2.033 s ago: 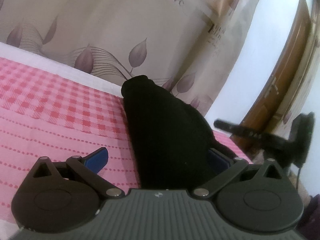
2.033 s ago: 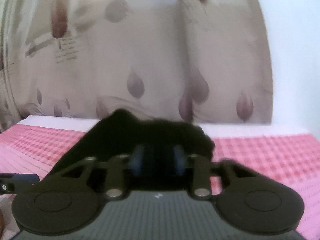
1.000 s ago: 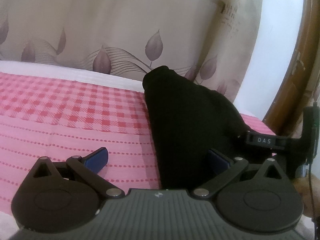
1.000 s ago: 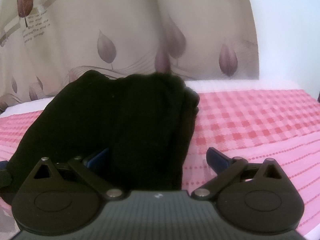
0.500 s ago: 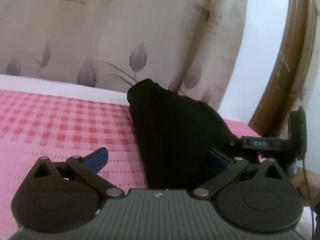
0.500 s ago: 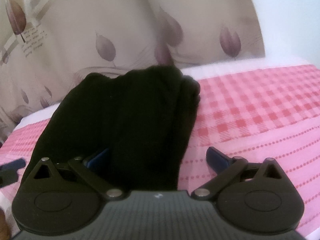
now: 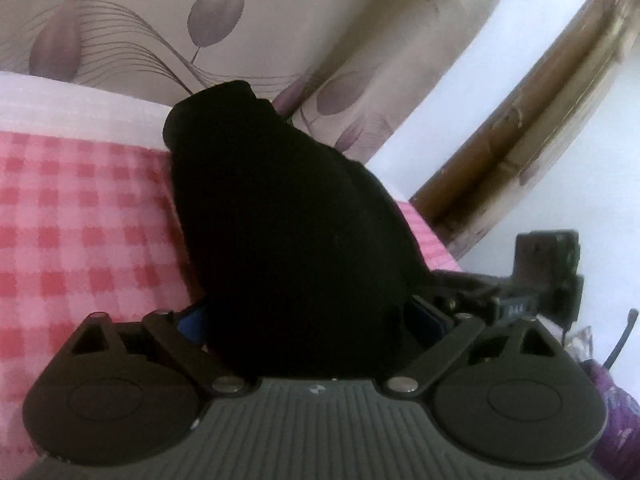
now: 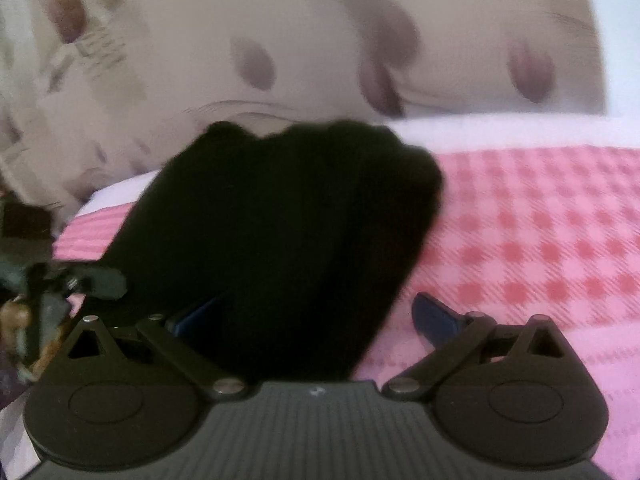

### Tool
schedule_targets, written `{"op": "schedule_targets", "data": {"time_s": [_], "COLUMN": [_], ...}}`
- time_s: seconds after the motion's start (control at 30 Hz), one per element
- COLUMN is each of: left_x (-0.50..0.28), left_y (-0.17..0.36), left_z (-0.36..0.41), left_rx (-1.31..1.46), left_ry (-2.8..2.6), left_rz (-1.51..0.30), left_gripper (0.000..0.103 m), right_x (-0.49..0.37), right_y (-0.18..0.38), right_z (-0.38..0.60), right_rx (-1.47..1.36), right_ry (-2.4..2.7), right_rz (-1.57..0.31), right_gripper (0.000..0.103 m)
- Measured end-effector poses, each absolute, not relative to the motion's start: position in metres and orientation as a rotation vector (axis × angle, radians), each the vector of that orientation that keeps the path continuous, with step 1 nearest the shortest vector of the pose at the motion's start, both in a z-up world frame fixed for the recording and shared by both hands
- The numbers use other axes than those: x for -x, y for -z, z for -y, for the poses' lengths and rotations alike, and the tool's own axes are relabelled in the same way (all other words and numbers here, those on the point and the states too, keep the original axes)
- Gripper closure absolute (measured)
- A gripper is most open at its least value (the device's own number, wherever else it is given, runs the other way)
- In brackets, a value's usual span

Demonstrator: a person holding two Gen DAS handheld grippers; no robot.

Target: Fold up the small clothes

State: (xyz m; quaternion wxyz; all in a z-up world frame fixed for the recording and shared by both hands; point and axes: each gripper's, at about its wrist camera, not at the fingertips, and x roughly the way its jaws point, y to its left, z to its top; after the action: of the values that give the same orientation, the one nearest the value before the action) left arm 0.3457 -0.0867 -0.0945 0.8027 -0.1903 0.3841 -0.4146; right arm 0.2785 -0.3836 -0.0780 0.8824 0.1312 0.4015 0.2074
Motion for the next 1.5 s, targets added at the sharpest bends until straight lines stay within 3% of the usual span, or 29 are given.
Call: {"op": "schedule_targets", "data": {"time_s": [0.07,0.1,0.17,0.23,0.33,0.4,0.6,1.5], "left_x": [-0.353,-0.355,-0.356,-0.356,-0.353,-0.345,-0.321,-0.148], "left_y": [0.099,0.100,0.102,0.103,0.103,0.098,0.081,-0.021], "left_z": [0.085,0.083,0.082,0.083,0.076,0.074,0.064,-0.025], "left_rx": [0.450,0.467,0.475,0.480,0.527,0.509,0.491,0.240], "left_ry": [0.877,0.868,0.859,0.867,0.876,0.881,0.906,0.667], "left_rz": [-0.828,-0.840,-0.858,-0.863,-0.860,-0.837,-0.785,-0.737], "left_gripper": [0.023,0.034,0.046,0.055,0.061,0.063,0.065,0.066], "right_x": [-0.279,-0.281,-0.284,-0.286,-0.278,-0.269,-0.259,-0.148], "right_y": [0.081,0.082,0.083,0.082,0.081,0.079,0.075,0.016], "right_z": [0.373,0.370,0.368,0.368,0.371,0.372,0.373,0.266], "right_rx": [-0.231,-0.233,-0.260,-0.299,-0.365,-0.402,-0.527,-0.674], "right_ry": [-0.495,-0.514,-0.552,-0.576,-0.565,-0.549,-0.526,-0.649], "right_rz": [-0.811,-0.806,-0.801,-0.799,-0.792,-0.774,-0.742,-0.676], "right_gripper": [0.000,0.000,0.007,0.032,0.049,0.054,0.059,0.059]}}
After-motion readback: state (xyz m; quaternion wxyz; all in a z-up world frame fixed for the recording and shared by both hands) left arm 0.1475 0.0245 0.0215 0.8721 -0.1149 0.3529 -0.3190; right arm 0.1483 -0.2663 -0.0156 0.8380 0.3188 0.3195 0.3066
